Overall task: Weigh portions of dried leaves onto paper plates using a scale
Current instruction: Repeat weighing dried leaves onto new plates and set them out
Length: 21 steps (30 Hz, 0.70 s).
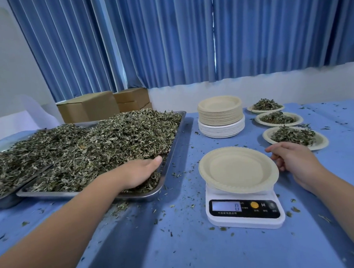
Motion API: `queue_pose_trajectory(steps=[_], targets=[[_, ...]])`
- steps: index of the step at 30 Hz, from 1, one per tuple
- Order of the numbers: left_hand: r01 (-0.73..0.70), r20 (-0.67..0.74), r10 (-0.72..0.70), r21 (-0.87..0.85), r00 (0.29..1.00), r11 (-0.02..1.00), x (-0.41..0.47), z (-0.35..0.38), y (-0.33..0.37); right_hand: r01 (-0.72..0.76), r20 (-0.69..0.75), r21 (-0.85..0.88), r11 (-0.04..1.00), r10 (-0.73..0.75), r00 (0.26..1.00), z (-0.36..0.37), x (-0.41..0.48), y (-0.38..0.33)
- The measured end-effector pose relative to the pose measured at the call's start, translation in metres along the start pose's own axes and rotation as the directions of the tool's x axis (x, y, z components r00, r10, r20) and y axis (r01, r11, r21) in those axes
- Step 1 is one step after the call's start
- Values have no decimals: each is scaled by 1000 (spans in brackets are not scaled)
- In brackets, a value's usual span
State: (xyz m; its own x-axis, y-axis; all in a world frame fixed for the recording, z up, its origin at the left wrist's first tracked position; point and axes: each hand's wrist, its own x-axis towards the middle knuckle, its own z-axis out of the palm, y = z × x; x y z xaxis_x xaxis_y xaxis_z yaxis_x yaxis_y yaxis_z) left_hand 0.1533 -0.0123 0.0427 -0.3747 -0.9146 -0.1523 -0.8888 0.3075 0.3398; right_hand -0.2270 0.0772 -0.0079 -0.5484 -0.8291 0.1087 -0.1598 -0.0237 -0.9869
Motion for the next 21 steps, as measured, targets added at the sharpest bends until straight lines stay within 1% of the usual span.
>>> queue_pose_trajectory(steps=[1, 2, 4, 8, 11, 13, 16, 21], targets=[[24, 70, -25, 27, 997, 999, -3, 2, 0, 1, 1, -3, 1000, -1, 1000, 0, 0, 0], [39, 135, -41, 19, 990, 999, -7, 4, 1, 3, 2, -5, 1000, -3, 1000, 0, 0, 0], [21, 178, -19, -10, 984, 1000, -11, 8, 4, 6, 2, -10, 1000, -6, 1000, 0, -1, 0], [-45, 125, 40, 41, 991, 998, -15, 15, 9, 20, 0, -14, 1000, -20, 1000, 0, -3, 1], [-64, 124, 62, 10, 990, 998, -23, 17, 8, 21, 6, -17, 1000, -21, 1000, 0, -5, 0], [-62, 87, 60, 13, 994, 998, -29, 19, 8, 23, 12, -24, 999, -22, 1000, 0, -5, 0], [-66, -17, 68, 92, 998, 994, -38, 23, 8, 23, 19, -32, 999, -23, 1000, -1, -6, -1], [-160, -125, 192, 226, 974, 961, -49, 29, 10, 27, 22, -39, 999, -26, 999, 0, -7, -2]])
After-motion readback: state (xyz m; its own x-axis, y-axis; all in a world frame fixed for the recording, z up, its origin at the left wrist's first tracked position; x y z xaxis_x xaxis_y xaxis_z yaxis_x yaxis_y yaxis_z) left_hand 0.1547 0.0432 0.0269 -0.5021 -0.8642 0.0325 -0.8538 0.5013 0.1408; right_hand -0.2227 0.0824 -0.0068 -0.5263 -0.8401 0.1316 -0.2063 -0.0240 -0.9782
